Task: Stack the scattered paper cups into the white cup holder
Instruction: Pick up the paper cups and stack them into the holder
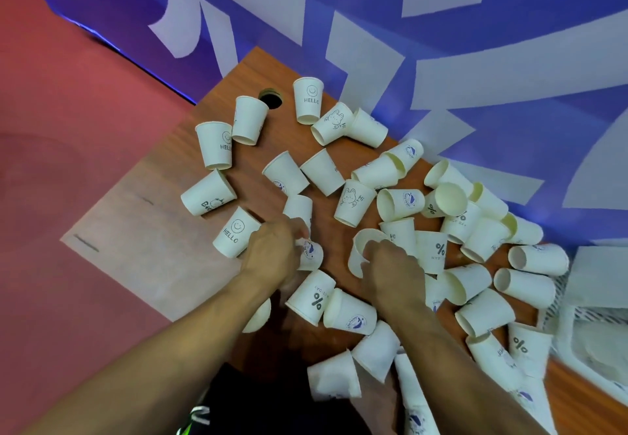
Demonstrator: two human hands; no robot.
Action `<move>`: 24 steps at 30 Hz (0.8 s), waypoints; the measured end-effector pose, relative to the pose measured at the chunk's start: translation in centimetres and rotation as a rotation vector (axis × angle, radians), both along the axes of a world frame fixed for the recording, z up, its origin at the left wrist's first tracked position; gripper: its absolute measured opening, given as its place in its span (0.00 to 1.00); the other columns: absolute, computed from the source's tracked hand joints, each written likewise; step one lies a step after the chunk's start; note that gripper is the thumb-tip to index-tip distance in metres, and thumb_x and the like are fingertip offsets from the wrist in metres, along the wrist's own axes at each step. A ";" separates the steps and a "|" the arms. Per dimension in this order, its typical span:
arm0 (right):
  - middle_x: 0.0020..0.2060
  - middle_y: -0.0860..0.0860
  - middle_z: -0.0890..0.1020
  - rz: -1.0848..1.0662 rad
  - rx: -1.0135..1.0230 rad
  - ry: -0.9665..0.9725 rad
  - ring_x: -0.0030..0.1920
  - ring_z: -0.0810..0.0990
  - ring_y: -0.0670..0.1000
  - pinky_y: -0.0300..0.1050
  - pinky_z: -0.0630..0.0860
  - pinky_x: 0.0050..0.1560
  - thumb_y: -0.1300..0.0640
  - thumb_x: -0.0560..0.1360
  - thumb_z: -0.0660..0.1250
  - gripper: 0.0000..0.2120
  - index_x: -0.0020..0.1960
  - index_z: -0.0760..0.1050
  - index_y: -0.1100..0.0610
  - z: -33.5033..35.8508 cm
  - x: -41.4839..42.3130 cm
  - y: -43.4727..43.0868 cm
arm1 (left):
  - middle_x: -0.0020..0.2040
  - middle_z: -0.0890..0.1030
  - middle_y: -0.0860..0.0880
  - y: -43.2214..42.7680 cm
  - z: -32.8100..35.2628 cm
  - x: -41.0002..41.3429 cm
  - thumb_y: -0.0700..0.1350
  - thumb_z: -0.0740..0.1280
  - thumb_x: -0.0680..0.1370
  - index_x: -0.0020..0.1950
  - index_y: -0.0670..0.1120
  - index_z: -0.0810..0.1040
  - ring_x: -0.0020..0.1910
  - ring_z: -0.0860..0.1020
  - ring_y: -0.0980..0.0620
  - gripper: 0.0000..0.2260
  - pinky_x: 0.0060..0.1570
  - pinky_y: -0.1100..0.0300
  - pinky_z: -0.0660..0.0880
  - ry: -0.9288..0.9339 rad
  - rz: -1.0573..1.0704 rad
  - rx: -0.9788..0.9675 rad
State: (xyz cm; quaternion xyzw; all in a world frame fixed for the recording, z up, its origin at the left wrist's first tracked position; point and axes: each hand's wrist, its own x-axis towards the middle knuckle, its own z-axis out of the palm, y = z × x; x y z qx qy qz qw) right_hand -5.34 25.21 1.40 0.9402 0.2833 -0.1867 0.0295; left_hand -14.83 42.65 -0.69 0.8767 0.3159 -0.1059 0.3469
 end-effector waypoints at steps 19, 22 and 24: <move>0.35 0.51 0.78 -0.444 0.497 -0.334 0.37 0.76 0.56 0.44 0.70 0.33 0.59 0.70 0.72 0.04 0.42 0.77 0.56 7.7 -4.2 -22.0 | 0.45 0.77 0.52 -20.1 9.1 2.1 0.36 0.72 0.73 0.58 0.48 0.75 0.40 0.75 0.54 0.16 0.36 0.70 0.65 -0.487 -0.335 0.139; 0.34 0.51 0.78 -0.481 0.533 -0.442 0.39 0.74 0.56 0.43 0.66 0.32 0.61 0.69 0.74 0.05 0.42 0.78 0.56 8.7 -4.3 -26.8 | 0.44 0.77 0.54 -24.9 10.1 3.4 0.35 0.70 0.74 0.57 0.47 0.77 0.39 0.73 0.57 0.14 0.37 0.75 0.66 -0.498 -0.418 0.112; 0.35 0.51 0.78 -0.524 0.543 -0.476 0.40 0.75 0.56 0.41 0.64 0.33 0.61 0.68 0.74 0.06 0.42 0.78 0.56 9.1 -4.3 -29.9 | 0.45 0.79 0.54 -28.1 10.5 4.3 0.36 0.70 0.73 0.57 0.49 0.77 0.40 0.75 0.55 0.15 0.38 0.70 0.66 -0.509 -0.479 0.113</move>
